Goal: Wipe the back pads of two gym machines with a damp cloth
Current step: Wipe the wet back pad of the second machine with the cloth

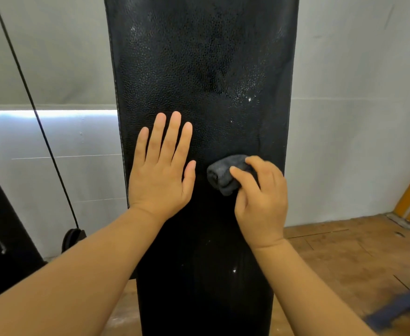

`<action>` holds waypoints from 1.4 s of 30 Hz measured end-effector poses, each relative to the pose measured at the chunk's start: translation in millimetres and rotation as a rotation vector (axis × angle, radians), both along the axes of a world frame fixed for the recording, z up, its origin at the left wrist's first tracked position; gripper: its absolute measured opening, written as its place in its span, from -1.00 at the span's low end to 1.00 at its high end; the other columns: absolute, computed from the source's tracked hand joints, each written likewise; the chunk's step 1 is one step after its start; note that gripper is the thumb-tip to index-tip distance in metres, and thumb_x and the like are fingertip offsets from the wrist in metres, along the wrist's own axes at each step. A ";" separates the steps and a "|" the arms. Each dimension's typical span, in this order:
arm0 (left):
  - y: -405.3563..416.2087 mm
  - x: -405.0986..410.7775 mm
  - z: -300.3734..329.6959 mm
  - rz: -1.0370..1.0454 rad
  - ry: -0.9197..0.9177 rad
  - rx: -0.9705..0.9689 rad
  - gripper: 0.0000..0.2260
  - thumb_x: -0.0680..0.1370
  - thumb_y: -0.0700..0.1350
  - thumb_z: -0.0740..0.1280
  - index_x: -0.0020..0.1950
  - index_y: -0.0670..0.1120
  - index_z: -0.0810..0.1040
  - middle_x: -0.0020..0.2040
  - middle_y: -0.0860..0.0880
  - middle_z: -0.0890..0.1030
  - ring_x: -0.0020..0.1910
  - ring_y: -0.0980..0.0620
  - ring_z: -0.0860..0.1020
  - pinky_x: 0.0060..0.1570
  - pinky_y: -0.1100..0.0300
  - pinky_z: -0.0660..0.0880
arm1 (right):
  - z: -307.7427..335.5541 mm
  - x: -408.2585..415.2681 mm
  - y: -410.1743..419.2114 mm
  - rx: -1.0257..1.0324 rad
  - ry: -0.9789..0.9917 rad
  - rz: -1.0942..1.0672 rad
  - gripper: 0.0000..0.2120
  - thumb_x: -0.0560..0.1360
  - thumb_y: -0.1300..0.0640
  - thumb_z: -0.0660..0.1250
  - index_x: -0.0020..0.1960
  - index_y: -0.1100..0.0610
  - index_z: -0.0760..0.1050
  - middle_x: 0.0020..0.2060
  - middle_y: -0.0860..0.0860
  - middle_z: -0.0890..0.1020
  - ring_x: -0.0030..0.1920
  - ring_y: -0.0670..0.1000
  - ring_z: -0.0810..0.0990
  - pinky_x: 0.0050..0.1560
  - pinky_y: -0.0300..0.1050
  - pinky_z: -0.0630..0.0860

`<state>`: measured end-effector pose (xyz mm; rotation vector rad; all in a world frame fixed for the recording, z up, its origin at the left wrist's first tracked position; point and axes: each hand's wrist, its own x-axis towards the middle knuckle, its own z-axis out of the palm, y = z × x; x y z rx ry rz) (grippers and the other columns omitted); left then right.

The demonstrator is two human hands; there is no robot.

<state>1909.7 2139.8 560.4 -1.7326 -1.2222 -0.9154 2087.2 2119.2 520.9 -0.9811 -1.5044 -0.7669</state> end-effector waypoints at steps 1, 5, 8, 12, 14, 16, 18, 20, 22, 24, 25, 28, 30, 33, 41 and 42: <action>-0.3 0.7 -0.1 0.003 -0.001 0.000 -0.46 0.57 0.00 0.07 0.52 -0.18 0.15 0.52 -0.19 0.16 0.50 -0.18 0.07 0.47 -0.06 -0.09 | -12.3 0.5 -3.8 -0.020 -0.004 0.011 -0.76 0.47 0.35 0.20 0.07 0.17 0.51 0.09 0.21 0.56 0.10 0.21 0.50 0.15 0.08 0.45; -0.5 0.8 -0.2 0.008 0.001 -0.009 -0.46 0.58 0.00 0.06 0.53 -0.18 0.14 0.52 -0.20 0.16 0.50 -0.18 0.05 0.47 -0.06 -0.10 | -46.5 0.3 -19.9 -0.148 -0.023 0.079 -0.62 0.39 0.15 0.29 0.20 0.17 0.44 0.25 0.19 0.43 0.27 0.27 0.42 0.34 0.25 0.30; -0.7 0.7 -1.6 0.014 -0.001 -0.011 -0.46 0.58 0.00 0.06 0.53 -0.17 0.13 0.52 -0.20 0.15 0.50 -0.18 0.04 0.47 -0.05 -0.10 | -45.5 -0.6 -19.9 -0.120 -0.018 0.027 -0.72 0.49 0.08 0.34 0.15 0.18 0.50 0.18 0.23 0.51 0.22 0.26 0.48 0.29 0.25 0.36; -1.5 1.5 -1.5 0.011 -0.003 -0.010 -0.46 0.58 0.00 0.05 0.53 -0.18 0.13 0.52 -0.20 0.15 0.50 -0.19 0.04 0.47 -0.05 -0.10 | -31.0 8.1 -12.6 -0.055 0.031 0.018 -0.81 0.46 0.33 0.34 0.05 0.26 0.61 0.10 0.25 0.59 0.13 0.26 0.54 0.23 0.24 0.42; -1.4 1.9 -1.5 0.015 -0.004 -0.008 -0.46 0.58 0.00 0.06 0.53 -0.17 0.14 0.52 -0.20 0.15 0.50 -0.19 0.04 0.47 -0.05 -0.10 | -18.8 11.2 -8.3 -0.031 0.075 0.007 -0.82 0.45 0.38 0.35 0.03 0.27 0.63 0.09 0.25 0.60 0.13 0.24 0.54 0.25 0.23 0.41; -1.2 2.3 -1.7 0.019 -0.004 -0.007 -0.46 0.57 0.00 0.06 0.53 -0.17 0.15 0.52 -0.20 0.15 0.50 -0.18 0.04 0.47 -0.05 -0.10 | -10.5 10.2 -4.8 -0.025 0.127 0.007 -0.81 0.44 0.40 0.36 0.03 0.27 0.63 0.09 0.25 0.59 0.15 0.22 0.52 0.25 0.23 0.41; -1.5 2.2 -1.8 0.023 -0.005 -0.008 -0.46 0.57 0.00 0.07 0.53 -0.17 0.15 0.52 -0.20 0.15 0.50 -0.19 0.04 0.47 -0.05 -0.10 | -11.8 6.9 -6.6 -0.037 0.161 0.017 -0.80 0.43 0.40 0.37 0.04 0.27 0.63 0.11 0.24 0.59 0.18 0.20 0.50 0.25 0.22 0.41; -1.6 2.8 -2.2 0.023 -0.004 -0.008 -0.46 0.57 0.00 0.07 0.52 -0.17 0.15 0.52 -0.20 0.16 0.50 -0.19 0.04 0.47 -0.06 -0.10 | -24.6 7.2 -12.2 -0.056 0.154 0.012 -0.79 0.43 0.40 0.37 0.04 0.27 0.63 0.12 0.24 0.58 0.19 0.20 0.50 0.24 0.22 0.41; -1.5 3.3 -2.6 0.023 -0.004 -0.007 -0.46 0.57 0.00 0.07 0.52 -0.17 0.15 0.52 -0.20 0.16 0.50 -0.19 0.05 0.46 -0.06 -0.09 | -42.2 9.6 -19.6 -0.078 0.128 -0.007 -0.80 0.44 0.38 0.37 0.04 0.26 0.63 0.12 0.23 0.58 0.19 0.20 0.51 0.23 0.22 0.42; -1.1 3.0 -2.8 0.027 -0.004 -0.002 -0.46 0.57 0.00 0.07 0.52 -0.17 0.15 0.52 -0.20 0.16 0.50 -0.19 0.05 0.46 -0.06 -0.09 | -52.0 12.8 -23.2 -0.089 0.101 -0.015 -0.81 0.45 0.36 0.35 0.04 0.25 0.63 0.12 0.22 0.58 0.19 0.21 0.52 0.24 0.21 0.43; -0.9 3.0 -2.9 0.027 -0.004 0.001 -0.46 0.57 0.00 0.07 0.52 -0.17 0.15 0.52 -0.20 0.16 0.50 -0.19 0.05 0.46 -0.07 -0.08 | -52.5 14.7 -22.6 -0.090 0.093 -0.013 -0.82 0.46 0.35 0.34 0.04 0.25 0.63 0.12 0.22 0.59 0.18 0.21 0.53 0.25 0.19 0.42; -0.7 3.2 -3.4 0.020 -0.004 0.000 -0.46 0.57 0.00 0.07 0.52 -0.17 0.15 0.52 -0.20 0.16 0.50 -0.19 0.05 0.46 -0.07 -0.08 | -46.3 16.9 -19.4 -0.084 0.105 0.008 -0.83 0.49 0.33 0.30 0.01 0.25 0.64 0.09 0.23 0.60 0.15 0.22 0.55 0.27 0.17 0.42; -1.0 3.0 -3.8 0.025 -0.004 0.000 -0.46 0.57 0.00 0.07 0.52 -0.17 0.15 0.52 -0.21 0.16 0.50 -0.19 0.05 0.46 -0.07 -0.08 | -38.7 18.0 -17.4 -0.072 0.119 0.027 -0.82 0.51 0.32 0.28 0.01 0.26 0.64 0.09 0.23 0.60 0.15 0.22 0.55 0.25 0.19 0.42; -1.1 2.8 -4.0 0.029 0.000 -0.014 -0.46 0.58 0.00 0.06 0.53 -0.17 0.12 0.53 -0.20 0.14 0.50 -0.19 0.03 0.47 -0.07 -0.09 | -21.0 19.6 -10.0 -0.039 0.151 0.026 -0.82 0.50 0.35 0.29 0.02 0.27 0.64 0.10 0.24 0.60 0.16 0.22 0.53 0.26 0.19 0.41; -1.6 2.1 -4.3 0.022 0.009 -0.011 -0.47 0.59 0.00 0.06 0.53 -0.17 0.13 0.52 -0.21 0.15 0.50 -0.20 0.05 0.47 -0.06 -0.10 | -29.6 19.8 -13.4 -0.059 0.211 0.027 -0.82 0.48 0.37 0.30 0.03 0.29 0.62 0.13 0.24 0.57 0.21 0.20 0.49 0.30 0.18 0.37; -1.4 1.6 -4.5 0.015 0.023 -0.008 -0.47 0.59 0.00 0.06 0.52 -0.18 0.15 0.52 -0.21 0.16 0.50 -0.21 0.05 0.47 -0.07 -0.09 | -37.2 20.6 -16.5 -0.070 0.199 0.015 -0.82 0.48 0.37 0.29 0.02 0.29 0.62 0.13 0.24 0.57 0.21 0.20 0.49 0.29 0.20 0.37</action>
